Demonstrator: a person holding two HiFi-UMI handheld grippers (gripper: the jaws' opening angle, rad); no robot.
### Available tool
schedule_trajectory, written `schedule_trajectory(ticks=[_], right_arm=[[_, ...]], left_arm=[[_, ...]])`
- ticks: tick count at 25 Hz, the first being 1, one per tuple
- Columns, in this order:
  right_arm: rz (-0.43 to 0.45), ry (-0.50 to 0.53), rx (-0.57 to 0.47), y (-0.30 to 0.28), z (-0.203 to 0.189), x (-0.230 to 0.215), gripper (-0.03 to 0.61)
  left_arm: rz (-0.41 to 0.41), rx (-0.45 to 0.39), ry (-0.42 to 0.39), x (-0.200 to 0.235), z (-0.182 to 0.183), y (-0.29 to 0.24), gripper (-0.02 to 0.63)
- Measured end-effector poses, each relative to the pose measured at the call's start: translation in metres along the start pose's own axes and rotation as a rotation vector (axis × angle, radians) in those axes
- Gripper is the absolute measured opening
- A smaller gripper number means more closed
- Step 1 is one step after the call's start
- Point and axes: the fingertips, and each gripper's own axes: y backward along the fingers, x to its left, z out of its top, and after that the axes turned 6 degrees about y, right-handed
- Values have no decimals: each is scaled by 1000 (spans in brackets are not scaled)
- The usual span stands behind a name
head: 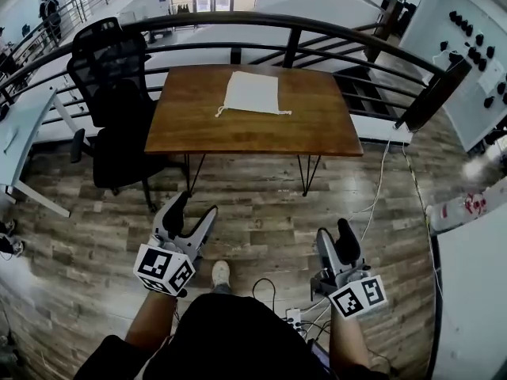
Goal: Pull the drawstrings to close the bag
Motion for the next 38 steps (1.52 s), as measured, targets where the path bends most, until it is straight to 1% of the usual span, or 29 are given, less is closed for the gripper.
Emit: schedule_trajectory(ticks=[4,8,11,12,13,15,18,19,22,24,27,33,36,38], right_arm=[[-15,-8,1,-50,-1,-8,242],[-21,-2,15,-98,-8,-5,229],[-3,15,39,-131,-19,5,225],[2,19,46,-140,-22,8,225],[6,19,52,-150,-24,10,224],[17,9,63,-167,-28,10,221],[33,0,89,-185,-33,6,208],[36,-1,91,-190,-34,3,198],[49,3,75,-212,-36,-7,198],[65,7,73,-237,-35,-18,199],[96,1,81,-278,-33,-41,199],[136,19,87,-351,-22,-102,199],[150,39,103,-385,-27,-135,199],[155,31,110,-404,-28,-158,197]], left_arm=[[-22,17,-1,35,6,-34,296],[-39,32,-20,73,17,-57,293],[-63,18,-21,98,24,-66,271],[-72,14,-22,104,26,-69,243],[-79,14,-21,108,27,-73,239],[-96,13,-10,115,31,-81,239],[-126,-5,27,120,35,-88,213],[-131,-12,39,121,34,-90,212],[-142,-25,77,130,33,-104,222],[-132,-25,87,141,36,-122,268],[-95,-13,82,158,43,-159,291],[-42,22,17,171,50,-239,291],[-12,35,9,182,43,-272,290],[7,44,6,188,37,-292,290]])
